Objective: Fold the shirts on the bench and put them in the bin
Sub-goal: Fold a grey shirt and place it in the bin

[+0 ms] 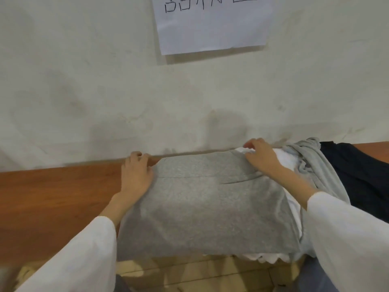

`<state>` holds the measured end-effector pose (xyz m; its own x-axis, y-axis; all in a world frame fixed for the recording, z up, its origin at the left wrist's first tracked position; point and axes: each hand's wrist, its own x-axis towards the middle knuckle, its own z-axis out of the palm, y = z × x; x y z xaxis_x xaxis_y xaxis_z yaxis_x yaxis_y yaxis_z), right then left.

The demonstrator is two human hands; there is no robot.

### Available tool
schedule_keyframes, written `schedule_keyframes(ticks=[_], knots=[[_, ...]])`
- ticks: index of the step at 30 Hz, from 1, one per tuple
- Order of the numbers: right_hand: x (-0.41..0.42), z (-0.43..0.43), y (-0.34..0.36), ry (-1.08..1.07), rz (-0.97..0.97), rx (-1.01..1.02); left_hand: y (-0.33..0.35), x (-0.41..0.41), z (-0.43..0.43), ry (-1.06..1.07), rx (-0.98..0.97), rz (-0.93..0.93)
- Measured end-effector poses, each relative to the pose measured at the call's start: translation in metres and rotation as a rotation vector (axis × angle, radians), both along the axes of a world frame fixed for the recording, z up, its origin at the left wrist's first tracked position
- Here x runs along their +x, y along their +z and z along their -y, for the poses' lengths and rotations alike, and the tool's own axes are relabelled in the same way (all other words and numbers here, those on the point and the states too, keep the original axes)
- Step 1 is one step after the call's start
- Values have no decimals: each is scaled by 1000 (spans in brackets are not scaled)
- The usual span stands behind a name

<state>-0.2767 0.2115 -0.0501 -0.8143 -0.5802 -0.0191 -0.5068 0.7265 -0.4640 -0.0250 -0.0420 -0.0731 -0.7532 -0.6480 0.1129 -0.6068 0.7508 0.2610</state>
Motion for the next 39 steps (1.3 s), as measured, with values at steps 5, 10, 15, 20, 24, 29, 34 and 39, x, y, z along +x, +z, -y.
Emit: schedule_keyframes(ticks=[5,10,15,20,24,29,34,39], knots=[[-10,70,10,242,77,212,14,-65,-34,-376,386,23],[17,65,28,542,125,523,0,-94,-83,-595,356,73],[25,24,26,587,169,676,-7,-98,-89,-602,422,-80],[13,14,33,521,106,627,-11,-90,-93,-533,279,-82],[9,2,33,438,-26,619,-19,-92,-99,-530,172,-73],[2,10,24,298,-192,468,-28,-97,-61,-174,-163,19],[-23,69,5,295,-23,453,-19,-119,11,10,406,474],[-36,122,-11,316,363,813,-13,-149,27,-7,933,690]])
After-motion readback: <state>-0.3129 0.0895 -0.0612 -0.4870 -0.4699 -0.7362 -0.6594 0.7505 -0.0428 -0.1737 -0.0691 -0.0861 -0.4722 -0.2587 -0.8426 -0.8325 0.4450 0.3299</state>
